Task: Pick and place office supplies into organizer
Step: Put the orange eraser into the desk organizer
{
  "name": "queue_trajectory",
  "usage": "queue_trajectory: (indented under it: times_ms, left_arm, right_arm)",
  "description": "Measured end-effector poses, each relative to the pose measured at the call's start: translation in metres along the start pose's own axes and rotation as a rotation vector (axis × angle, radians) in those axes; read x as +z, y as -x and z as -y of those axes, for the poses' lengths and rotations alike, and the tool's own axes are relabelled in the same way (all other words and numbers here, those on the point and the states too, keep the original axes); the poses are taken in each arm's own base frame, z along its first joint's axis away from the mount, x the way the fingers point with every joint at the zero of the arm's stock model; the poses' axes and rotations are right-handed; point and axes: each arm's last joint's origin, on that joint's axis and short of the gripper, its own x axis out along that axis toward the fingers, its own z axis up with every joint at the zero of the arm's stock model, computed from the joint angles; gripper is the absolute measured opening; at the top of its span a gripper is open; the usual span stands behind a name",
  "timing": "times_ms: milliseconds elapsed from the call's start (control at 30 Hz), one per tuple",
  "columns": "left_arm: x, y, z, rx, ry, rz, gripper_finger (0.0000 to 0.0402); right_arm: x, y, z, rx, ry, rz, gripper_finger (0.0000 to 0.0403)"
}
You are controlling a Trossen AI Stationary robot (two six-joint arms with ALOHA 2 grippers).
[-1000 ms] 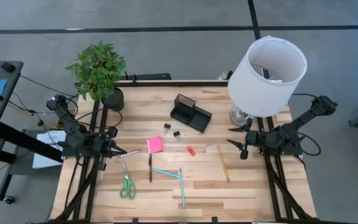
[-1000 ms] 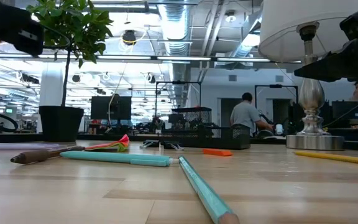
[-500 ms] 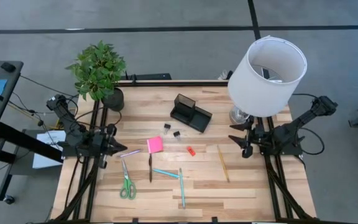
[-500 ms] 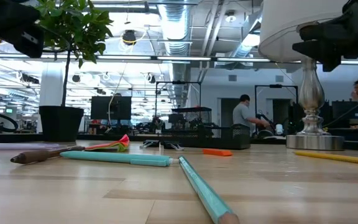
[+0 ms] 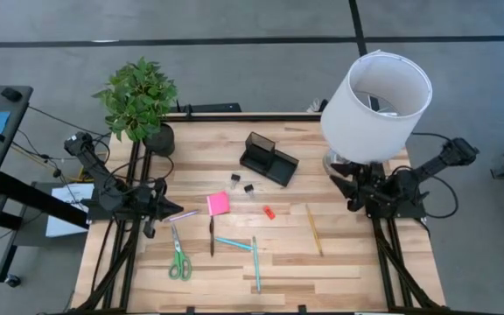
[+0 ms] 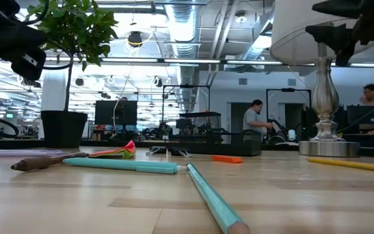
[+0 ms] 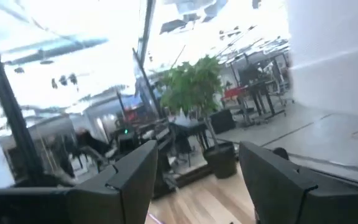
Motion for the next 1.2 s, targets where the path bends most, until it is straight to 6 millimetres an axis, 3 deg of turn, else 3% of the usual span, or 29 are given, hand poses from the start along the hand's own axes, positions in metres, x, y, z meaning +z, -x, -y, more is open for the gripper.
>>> queue_trajectory:
  times_ms: [300,467,600,700,800,967,1200]
  left_arm:
    - [0.004,0.0,0.001,-0.004,-0.023,0.03,0.0]
    - [0.015,0.001,0.002,0.001,-0.15,0.119,0.0023]
    - [0.029,0.003,0.005,-0.028,-0.172,0.186,0.006]
    - [0.03,0.003,0.006,-0.069,-0.191,0.187,0.0085]
    - [0.03,0.003,0.006,-0.082,-0.19,0.188,0.0103]
    - [0.031,0.003,0.007,-0.084,-0.168,0.186,0.0114]
    - [0.03,0.003,0.007,-0.087,-0.147,0.182,0.0114]
  right_arm:
    - [-0.01,-0.01,0.007,-0.086,-0.111,-0.031,0.0221]
    - [-0.015,-0.023,0.005,-0.009,-0.127,-0.058,0.0221]
    - [-0.012,-0.043,-0.019,0.184,-0.173,-0.155,0.0221]
    - [-0.019,-0.059,-0.045,0.223,-0.18,-0.242,0.0221]
    - [-0.035,-0.077,-0.078,0.232,-0.161,-0.328,0.0221]
    - [-0.086,-0.104,-0.123,0.136,-0.1,-0.446,0.0221]
    - [-0.138,-0.126,-0.133,-0.258,0.04,-0.441,0.0221]
